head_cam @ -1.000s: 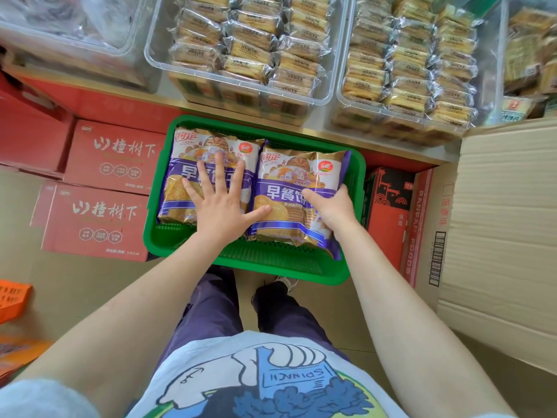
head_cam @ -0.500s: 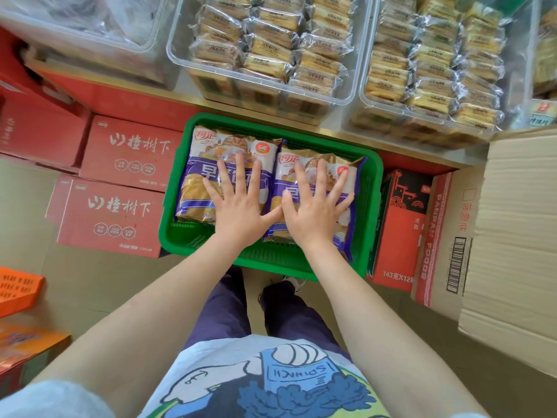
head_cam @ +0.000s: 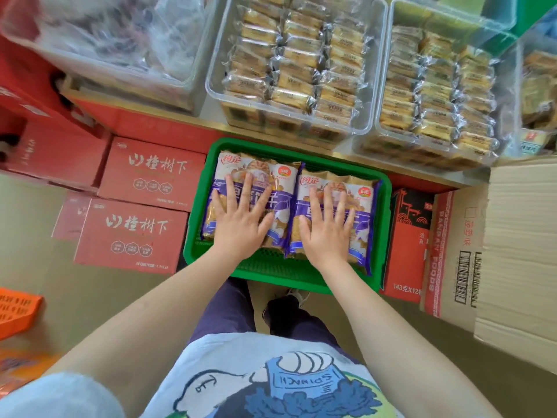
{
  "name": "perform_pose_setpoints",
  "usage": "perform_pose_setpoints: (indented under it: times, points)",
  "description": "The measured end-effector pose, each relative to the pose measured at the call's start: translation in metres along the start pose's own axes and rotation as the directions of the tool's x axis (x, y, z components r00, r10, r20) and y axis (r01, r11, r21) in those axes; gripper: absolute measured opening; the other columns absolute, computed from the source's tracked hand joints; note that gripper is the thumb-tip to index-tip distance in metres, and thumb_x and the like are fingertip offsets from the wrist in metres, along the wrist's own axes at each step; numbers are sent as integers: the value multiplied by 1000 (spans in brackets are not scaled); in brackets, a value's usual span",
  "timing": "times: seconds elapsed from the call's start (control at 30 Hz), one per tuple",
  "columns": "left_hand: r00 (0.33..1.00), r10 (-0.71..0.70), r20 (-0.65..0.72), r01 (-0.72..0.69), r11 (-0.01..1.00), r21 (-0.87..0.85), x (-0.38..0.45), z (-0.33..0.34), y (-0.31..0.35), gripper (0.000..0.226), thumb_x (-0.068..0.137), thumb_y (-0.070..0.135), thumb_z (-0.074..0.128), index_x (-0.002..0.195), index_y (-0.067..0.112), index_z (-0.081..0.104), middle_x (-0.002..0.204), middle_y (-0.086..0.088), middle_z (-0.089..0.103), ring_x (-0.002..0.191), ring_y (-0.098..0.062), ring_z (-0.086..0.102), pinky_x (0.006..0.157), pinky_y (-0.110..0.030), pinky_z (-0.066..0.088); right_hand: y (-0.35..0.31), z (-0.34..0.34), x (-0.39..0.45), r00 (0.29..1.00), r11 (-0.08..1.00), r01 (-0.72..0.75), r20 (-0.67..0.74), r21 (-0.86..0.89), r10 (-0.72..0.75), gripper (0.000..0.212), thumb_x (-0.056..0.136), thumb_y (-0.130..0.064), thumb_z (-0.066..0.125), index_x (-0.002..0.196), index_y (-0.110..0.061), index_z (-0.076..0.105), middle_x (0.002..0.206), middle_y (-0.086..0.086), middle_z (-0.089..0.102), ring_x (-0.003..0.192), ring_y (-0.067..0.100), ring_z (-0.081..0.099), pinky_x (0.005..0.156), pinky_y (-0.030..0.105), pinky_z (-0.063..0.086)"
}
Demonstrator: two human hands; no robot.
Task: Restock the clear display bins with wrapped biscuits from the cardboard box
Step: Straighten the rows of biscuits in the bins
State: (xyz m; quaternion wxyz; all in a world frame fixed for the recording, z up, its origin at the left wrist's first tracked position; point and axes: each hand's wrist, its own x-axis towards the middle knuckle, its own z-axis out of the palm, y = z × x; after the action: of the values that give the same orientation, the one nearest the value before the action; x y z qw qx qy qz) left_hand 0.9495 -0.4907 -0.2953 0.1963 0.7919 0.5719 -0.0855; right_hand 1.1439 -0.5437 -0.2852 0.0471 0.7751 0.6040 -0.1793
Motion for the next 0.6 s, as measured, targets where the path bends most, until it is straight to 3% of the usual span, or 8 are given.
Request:
perform_pose_setpoints:
  times: [0.17,0.23,0.3,0.33,0.37,0.4,0.47,0.6]
  points:
    - [987,80,137,-83,996,15,-3,-41,-12,67,100,59,35,159,42,7,170,-5,-8,153,-39,-12,121,-61,9,-4,-28,-17,998,994,-66,8,91,65,63,105,-52,30,161,-36,7,169,-2,-4,155,26,-11,122,51,-5]
    - [991,113,73,-110,993,-45,-2,-63,-16,64,99,47,47,157,34,24,168,-9,11,154,-36,5,121,-57,15,-10,-37,-27,989,978,-131,-40,164,140,59,106,-46,35,160,-31,17,169,-1,6,155,25,-3,123,49,-1]
    - [986,163,-36,-167,975,-146,8,-84,-15,52,97,35,54,147,21,46,156,-13,39,145,-34,32,114,-50,28,-16,-52,-26,979,964,-138,-115,228,168,50,105,-35,41,153,-21,38,161,6,32,151,27,21,122,48,14]
    - [975,192,-108,-210,958,-196,16,-96,-13,42,96,30,56,136,17,57,141,-13,55,130,-32,50,104,-45,39,-20,-64,-21,973,962,-125,-159,244,167,41,104,-29,44,142,-14,51,147,10,52,140,30,41,115,46,28]
    - [962,207,-179,-245,942,-229,24,-110,-11,33,96,28,55,124,15,65,121,-9,66,109,-29,62,88,-40,47,-26,-79,-14,963,960,-118,-206,255,173,32,103,-24,46,127,-9,62,123,11,66,117,32,58,97,41,42]
    - [949,211,-236,-267,934,-239,33,-127,-8,25,97,28,54,111,15,70,100,-5,71,88,-25,66,72,-35,49,-32,-96,-5,951,957,-116,-247,266,184,26,102,-21,47,112,-7,67,98,11,71,92,31,64,74,36,43]
    - [921,225,-319,-300,930,-210,55,-163,-3,25,98,29,51,88,13,68,72,1,65,64,-22,61,55,-30,44,-45,-135,18,919,952,-99,-339,288,199,23,101,-18,48,92,-7,66,69,5,62,63,28,57,52,30,29]
    - [881,208,-425,-307,934,-180,103,-223,-5,30,99,31,48,88,11,67,81,-1,65,69,-21,61,56,-31,48,-53,-203,69,888,934,-17,-425,356,178,27,101,-17,45,83,-7,63,63,8,60,56,29,57,47,33,38]
